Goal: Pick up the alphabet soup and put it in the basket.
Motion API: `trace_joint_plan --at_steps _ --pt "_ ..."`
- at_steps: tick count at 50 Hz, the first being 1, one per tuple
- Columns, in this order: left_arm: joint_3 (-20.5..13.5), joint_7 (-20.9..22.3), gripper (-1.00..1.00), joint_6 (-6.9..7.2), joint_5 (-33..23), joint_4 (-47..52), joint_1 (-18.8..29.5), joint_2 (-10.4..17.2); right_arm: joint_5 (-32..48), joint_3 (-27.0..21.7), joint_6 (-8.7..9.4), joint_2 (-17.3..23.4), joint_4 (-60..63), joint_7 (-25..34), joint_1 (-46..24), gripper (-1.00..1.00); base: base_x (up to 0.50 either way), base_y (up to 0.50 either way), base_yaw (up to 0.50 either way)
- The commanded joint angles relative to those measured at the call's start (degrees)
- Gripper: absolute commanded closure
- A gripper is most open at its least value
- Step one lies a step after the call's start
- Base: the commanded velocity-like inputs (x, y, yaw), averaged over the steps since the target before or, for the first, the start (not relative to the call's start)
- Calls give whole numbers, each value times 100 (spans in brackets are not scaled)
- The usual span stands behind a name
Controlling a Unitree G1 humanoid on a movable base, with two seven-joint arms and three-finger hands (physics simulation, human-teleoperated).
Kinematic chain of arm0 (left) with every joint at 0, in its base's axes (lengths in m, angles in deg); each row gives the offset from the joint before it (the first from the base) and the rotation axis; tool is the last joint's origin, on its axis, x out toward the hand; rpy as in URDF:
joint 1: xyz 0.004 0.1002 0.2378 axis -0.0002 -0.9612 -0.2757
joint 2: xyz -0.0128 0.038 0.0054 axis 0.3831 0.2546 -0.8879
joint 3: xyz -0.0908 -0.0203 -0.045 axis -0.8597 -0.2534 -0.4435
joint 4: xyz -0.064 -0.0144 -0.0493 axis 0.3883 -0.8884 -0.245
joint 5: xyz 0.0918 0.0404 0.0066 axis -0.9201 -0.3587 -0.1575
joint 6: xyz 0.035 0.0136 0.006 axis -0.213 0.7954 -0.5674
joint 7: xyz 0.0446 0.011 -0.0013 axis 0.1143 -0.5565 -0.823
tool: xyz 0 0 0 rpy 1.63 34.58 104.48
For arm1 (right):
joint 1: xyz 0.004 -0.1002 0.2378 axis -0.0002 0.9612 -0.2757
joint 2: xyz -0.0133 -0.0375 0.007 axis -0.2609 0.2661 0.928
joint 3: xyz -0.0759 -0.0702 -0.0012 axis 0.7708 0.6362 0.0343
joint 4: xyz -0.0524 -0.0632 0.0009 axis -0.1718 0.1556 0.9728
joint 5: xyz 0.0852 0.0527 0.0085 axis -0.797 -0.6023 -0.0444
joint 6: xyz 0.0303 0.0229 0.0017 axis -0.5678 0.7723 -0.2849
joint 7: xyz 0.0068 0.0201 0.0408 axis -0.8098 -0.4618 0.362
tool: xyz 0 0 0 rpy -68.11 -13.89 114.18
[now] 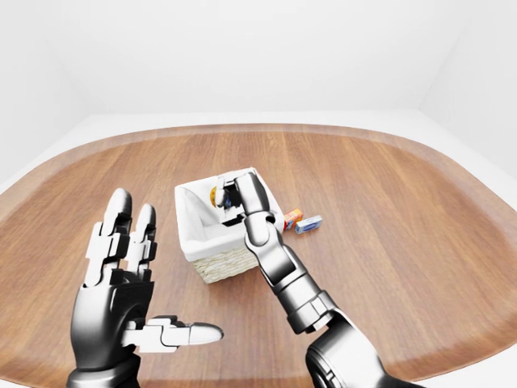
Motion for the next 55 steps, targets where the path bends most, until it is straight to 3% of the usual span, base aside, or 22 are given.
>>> trace_joint_plan --at_steps 1,15,16,55 --pt "-80 57 -100 0 40 37 12 -39 -48 -46 0 -53 -496 -280 -228 100 0 0 0" --pt "-158 122 -100 0 64 64 26 -85 65 -8 0 -117 -571 -323 -198 100 0 0 0" --pt "-156 125 -100 0 55 64 29 -90 96 18 0 -123 -583 -316 -182 -100 0 0 0" --pt "-152 142 -100 0 39 94 29 -113 285 92 0 -192 -459 -334 -21 -100 0 0 0"
